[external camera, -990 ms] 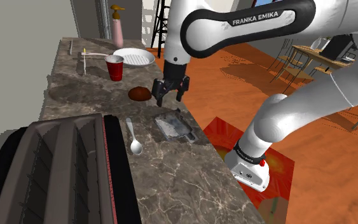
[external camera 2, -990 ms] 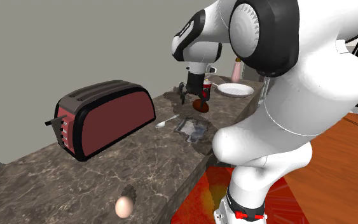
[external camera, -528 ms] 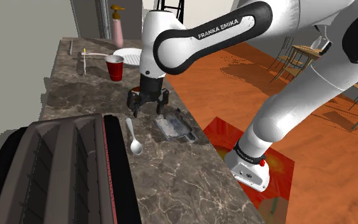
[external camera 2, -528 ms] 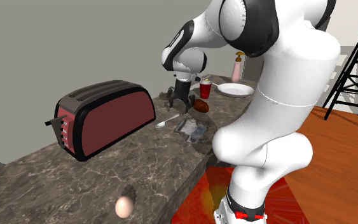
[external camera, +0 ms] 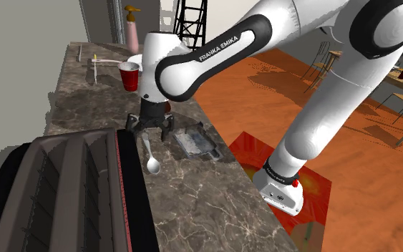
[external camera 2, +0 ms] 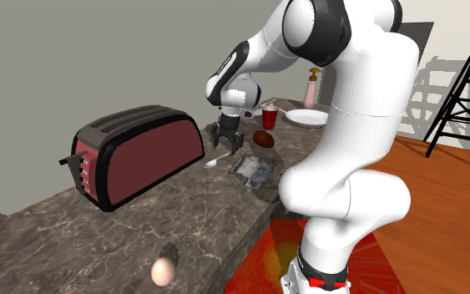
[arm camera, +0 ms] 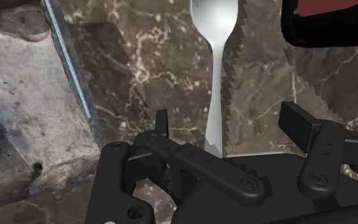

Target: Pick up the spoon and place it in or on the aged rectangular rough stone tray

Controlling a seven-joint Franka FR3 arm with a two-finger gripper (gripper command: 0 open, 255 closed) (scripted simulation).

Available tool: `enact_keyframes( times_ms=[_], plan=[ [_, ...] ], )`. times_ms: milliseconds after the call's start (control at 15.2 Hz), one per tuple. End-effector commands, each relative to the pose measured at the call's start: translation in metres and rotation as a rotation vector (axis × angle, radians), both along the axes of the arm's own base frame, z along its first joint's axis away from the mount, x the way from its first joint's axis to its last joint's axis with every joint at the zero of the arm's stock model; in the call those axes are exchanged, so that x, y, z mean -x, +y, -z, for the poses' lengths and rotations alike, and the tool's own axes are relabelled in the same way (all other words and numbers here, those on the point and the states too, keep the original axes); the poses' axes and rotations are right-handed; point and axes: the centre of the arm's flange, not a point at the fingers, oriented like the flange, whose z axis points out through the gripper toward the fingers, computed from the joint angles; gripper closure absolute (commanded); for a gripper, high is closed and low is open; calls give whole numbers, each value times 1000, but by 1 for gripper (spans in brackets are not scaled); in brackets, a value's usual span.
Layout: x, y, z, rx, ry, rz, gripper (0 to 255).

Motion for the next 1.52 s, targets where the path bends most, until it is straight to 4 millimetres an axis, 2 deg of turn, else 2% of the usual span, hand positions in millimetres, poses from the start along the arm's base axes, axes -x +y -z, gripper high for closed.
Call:
enact_keyframes(
  times_ms=[0,198,660,726,1320,1452],
  plan=[
    [1,2,10,-1,0,1,0],
    [2,5,24,-1,0,1,0],
    [2,5,24,-1,0,1,0],
    [2,5,24,-1,0,1,255],
    [2,5,24,-1,0,1,255],
    [2,5,13,-1,0,1,255]
  ],
)
